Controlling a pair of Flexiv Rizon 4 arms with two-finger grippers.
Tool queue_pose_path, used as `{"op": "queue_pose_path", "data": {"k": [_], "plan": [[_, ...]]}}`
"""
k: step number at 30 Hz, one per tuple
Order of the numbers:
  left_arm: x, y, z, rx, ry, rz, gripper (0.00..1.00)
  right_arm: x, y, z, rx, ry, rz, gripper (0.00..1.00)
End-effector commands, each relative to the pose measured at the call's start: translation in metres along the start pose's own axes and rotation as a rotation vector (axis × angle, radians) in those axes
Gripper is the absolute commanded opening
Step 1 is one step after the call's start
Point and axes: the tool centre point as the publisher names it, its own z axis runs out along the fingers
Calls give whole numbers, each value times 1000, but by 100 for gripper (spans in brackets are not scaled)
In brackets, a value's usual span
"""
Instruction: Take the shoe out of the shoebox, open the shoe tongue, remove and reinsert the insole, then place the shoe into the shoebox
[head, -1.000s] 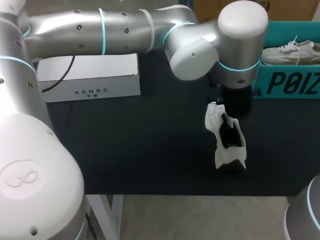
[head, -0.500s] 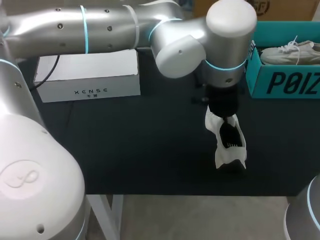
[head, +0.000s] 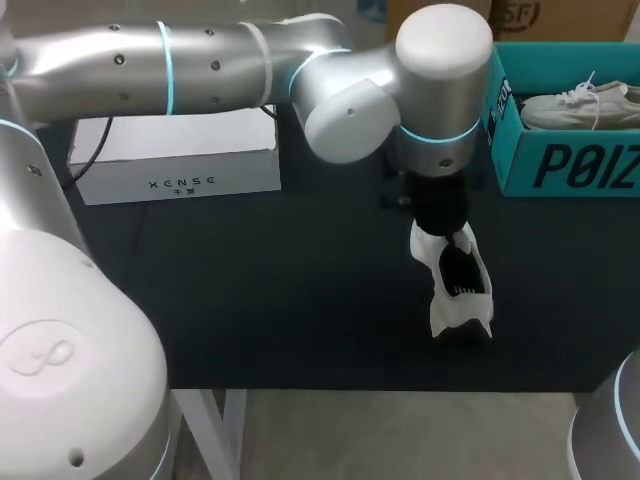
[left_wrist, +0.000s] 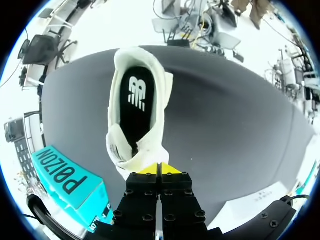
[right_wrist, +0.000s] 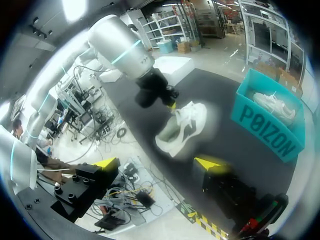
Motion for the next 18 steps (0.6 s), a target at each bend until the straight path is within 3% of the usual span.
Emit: {"op": "queue_pose_path", "data": {"k": [1, 11, 18], "plan": [[-10, 8, 7, 4, 15, 20, 0, -1, 0, 0, 3, 0, 1, 100], [-26, 20, 7, -3, 23, 58, 0, -1, 0, 0, 3, 0, 1, 100], [-36, -1, 24, 44, 14, 77, 0, -1, 0, 0, 3, 0, 1, 100]]}}
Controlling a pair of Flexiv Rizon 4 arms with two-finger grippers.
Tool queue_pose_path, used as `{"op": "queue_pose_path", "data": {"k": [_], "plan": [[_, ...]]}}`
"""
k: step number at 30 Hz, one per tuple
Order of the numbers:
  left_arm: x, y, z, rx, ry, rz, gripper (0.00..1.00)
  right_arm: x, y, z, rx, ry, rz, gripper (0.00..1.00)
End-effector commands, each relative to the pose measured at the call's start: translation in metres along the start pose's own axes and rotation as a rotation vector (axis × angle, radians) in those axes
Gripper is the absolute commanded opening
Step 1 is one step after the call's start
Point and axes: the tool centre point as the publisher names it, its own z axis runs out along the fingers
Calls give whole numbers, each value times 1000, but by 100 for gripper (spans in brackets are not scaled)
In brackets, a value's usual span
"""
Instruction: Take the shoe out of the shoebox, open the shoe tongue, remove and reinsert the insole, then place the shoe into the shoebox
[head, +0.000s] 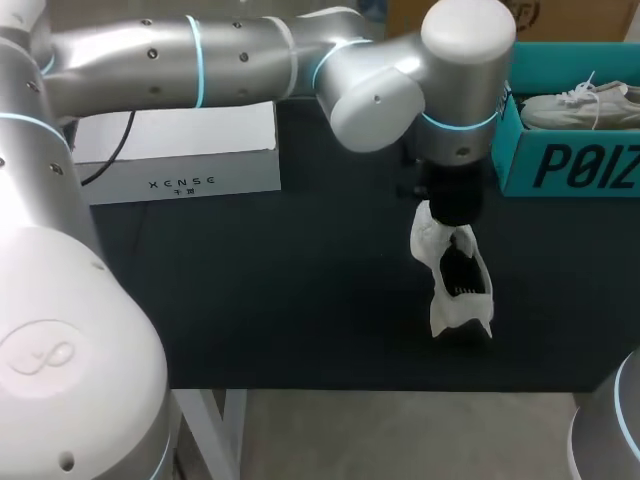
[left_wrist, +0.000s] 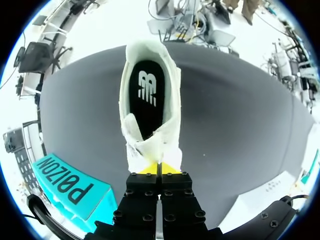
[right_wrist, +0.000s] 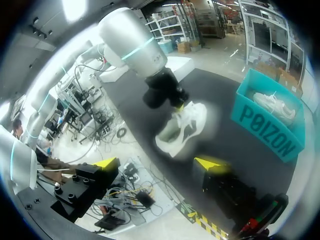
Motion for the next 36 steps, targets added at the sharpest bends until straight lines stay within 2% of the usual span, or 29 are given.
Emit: {"op": "queue_pose_path", "data": {"k": [1, 10, 19, 28, 36], "plan": [[-10, -8, 16, 17, -2, 8, 0, -1, 0, 0, 3, 0, 1, 100], [-15, -14, 20, 35, -7, 15, 0, -1, 0, 0, 3, 0, 1, 100], [-9, -9, 11, 21, 1, 10, 0, -1, 0, 0, 3, 0, 1, 100], [-21, -8, 6, 6, -14, 21, 0, -1, 0, 0, 3, 0, 1, 100], [-29, -17, 8, 18, -26, 39, 0, -1, 0, 0, 3, 0, 1, 100]]}}
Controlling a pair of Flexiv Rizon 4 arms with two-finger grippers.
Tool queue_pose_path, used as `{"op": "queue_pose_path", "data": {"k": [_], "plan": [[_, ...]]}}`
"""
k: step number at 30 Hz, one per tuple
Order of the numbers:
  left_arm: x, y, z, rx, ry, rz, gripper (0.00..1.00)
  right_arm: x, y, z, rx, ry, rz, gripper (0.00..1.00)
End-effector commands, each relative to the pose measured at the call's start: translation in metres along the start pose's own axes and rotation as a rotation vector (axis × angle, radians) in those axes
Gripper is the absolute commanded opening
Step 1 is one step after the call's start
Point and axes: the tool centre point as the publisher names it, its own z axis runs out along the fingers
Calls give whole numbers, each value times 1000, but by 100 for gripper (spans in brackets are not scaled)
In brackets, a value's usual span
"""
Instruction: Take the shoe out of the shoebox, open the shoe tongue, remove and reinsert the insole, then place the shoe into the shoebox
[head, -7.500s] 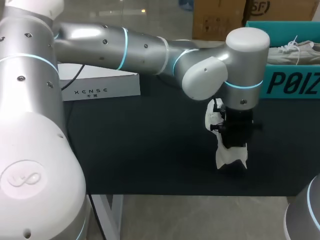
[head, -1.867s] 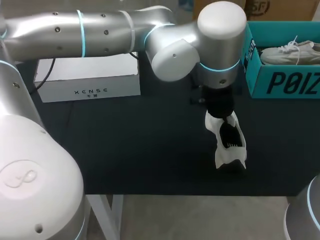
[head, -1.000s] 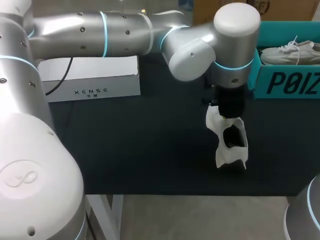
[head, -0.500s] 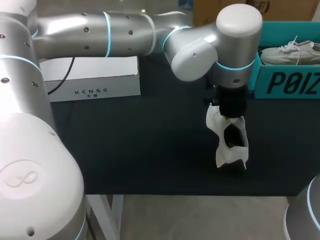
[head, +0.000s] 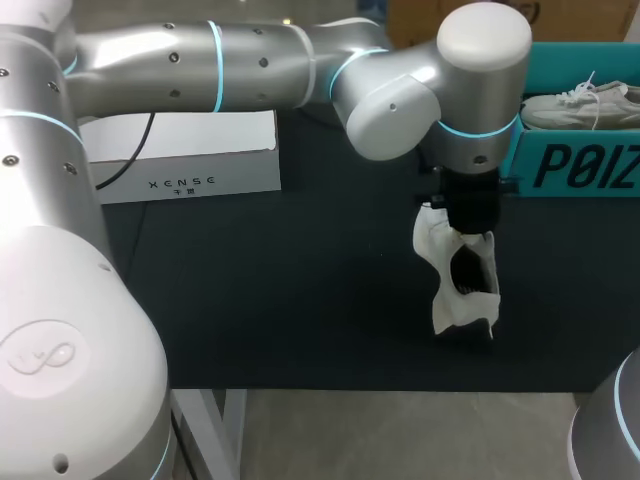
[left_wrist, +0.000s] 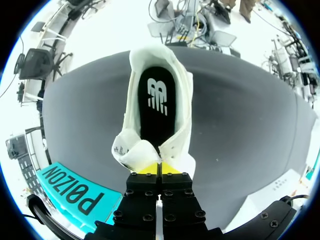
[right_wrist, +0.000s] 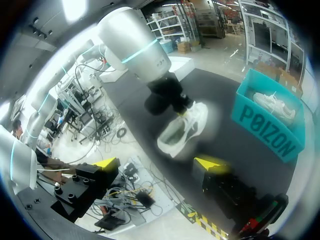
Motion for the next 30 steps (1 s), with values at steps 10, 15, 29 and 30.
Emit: {"op": "queue_pose_path", "data": {"k": [10, 15, 29, 30], "plan": [[10, -14, -7, 14, 12, -9, 0, -1, 0, 0, 3, 0, 1, 100], [20, -4, -17, -11, 22, -16, 0, -1, 0, 0, 3, 0, 1, 100], [19, 15, -9, -16, 25, -2, 0, -1, 0, 0, 3, 0, 1, 100], [17, 14, -6, -10, 25, 4, 0, -1, 0, 0, 3, 0, 1, 100]]}}
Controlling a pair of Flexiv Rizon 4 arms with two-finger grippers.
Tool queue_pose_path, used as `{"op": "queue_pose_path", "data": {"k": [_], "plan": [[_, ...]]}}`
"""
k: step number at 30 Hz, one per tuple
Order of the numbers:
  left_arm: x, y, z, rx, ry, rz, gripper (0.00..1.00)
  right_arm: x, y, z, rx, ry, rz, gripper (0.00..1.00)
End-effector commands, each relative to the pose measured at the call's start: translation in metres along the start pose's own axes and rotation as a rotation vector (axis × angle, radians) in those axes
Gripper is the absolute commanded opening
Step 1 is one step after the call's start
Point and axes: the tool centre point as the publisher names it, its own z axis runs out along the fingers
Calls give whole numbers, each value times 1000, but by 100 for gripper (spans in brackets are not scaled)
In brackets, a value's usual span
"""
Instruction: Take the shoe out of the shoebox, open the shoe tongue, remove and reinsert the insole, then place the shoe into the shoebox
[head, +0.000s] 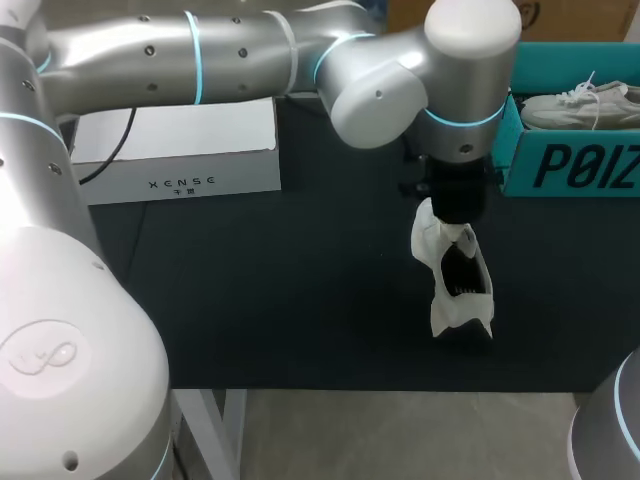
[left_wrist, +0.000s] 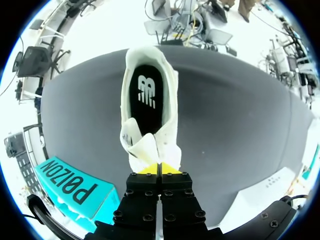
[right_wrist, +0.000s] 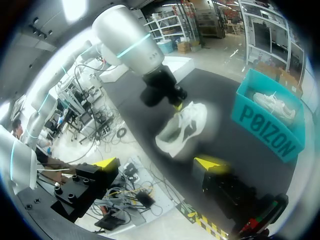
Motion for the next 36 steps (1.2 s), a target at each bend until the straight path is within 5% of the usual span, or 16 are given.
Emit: {"op": "queue_pose_path", "data": {"k": [1, 20, 36], "plan": [[-9, 0, 14, 20, -2, 11, 0, -1, 0, 0, 3, 0, 1, 100], [-13, 16, 8, -1, 21, 22, 0, -1, 0, 0, 3, 0, 1, 100], [-22, -21, 33, 76, 0, 20, 0, -1, 0, 0, 3, 0, 1, 100]]}}
